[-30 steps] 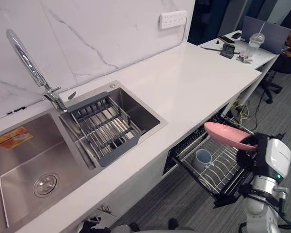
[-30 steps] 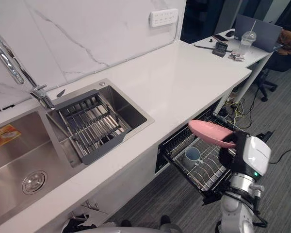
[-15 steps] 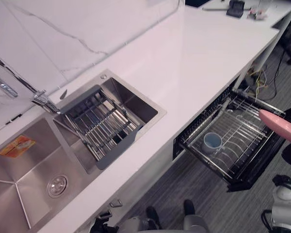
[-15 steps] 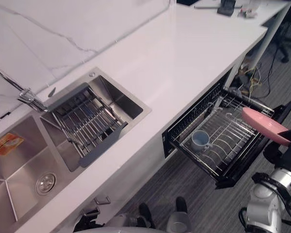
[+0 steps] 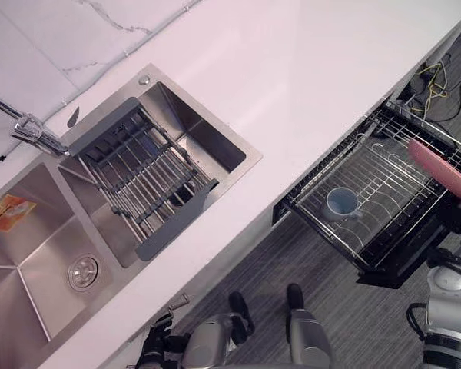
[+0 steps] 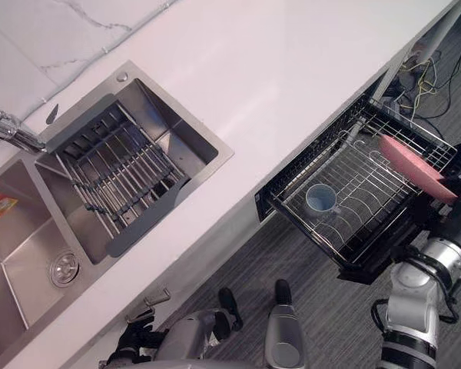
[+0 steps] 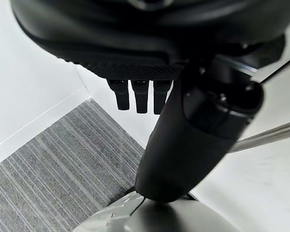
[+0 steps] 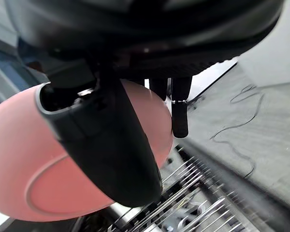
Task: Walk over to the sink, pick up the cup, carry it to the dishwasher, place the cup inside the dishwasher, then close the dishwasher door
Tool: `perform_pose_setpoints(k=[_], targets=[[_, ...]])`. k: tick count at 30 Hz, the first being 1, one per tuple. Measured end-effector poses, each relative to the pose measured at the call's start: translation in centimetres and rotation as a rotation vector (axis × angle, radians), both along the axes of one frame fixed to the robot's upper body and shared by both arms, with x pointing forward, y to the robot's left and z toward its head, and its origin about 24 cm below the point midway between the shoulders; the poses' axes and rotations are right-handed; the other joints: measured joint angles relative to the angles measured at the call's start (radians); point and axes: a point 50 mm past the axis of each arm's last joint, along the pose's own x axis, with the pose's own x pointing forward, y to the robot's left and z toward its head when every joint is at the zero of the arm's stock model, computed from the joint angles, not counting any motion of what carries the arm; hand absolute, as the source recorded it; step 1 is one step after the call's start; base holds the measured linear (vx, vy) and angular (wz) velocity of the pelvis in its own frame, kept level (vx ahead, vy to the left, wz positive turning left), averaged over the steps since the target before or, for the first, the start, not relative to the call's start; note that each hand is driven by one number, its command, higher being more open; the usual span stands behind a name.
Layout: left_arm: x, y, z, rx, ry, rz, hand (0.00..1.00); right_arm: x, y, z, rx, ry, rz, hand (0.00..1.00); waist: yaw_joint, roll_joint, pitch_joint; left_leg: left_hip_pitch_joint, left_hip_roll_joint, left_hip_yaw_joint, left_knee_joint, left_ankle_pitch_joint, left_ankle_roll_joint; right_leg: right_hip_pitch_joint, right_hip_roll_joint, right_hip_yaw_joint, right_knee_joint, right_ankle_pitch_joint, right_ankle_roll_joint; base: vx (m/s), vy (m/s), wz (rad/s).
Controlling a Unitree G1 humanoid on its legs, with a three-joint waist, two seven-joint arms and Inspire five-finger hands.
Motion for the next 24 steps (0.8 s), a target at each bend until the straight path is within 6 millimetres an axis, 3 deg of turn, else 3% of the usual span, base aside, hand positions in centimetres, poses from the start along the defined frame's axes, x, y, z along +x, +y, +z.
perform_pose_setpoints(k=[6,16,20,24], targets=[[0.9,0.6,0.5,0.009,-0.053,0.021,0.9,2.2,-0.3,-0.3,0.036,0.057,0.045,0.3,0.018,-0.018,0.04,-0.002,-0.003,-0.004,-0.003,0.0,0.0,0.001,-0.003,-0.006,0.0,-0.001,0.001,0.0,0.004,0.01],[1.6,1.0,0.8,0.007,-0.072,0.029,0.9,5.8,-1.8,-0.6,0.172,0.157,0.109,0.3,0.024,-0.024,0.049,-0.023,-0.009,-0.027,-0.019,0.008,0.001,-0.011,-0.01,-0.04,-0.008,0.001,0.004,0.02,0.004,0.07],[1.8,1.1,0.8,-0.001,-0.078,0.034,0.9,6.5,-1.5,-0.2,0.184,0.152,0.125,0.3,0.025,-0.025,0.059,-0.023,-0.009,-0.034,-0.023,0.011,-0.001,-0.01,-0.011,-0.051,-0.008,0.001,0.004,0.01,-0.005,0.06],[2.9,1.3,1.1,0.006,-0.09,0.061,0.9,7.7,-0.4,0.3,0.166,0.156,0.171,0.3,0.024,-0.045,0.082,-0.026,-0.013,-0.038,-0.033,0.022,-0.004,-0.013,-0.012,-0.055,-0.011,0.001,0.003,-0.01,-0.003,0.02]])
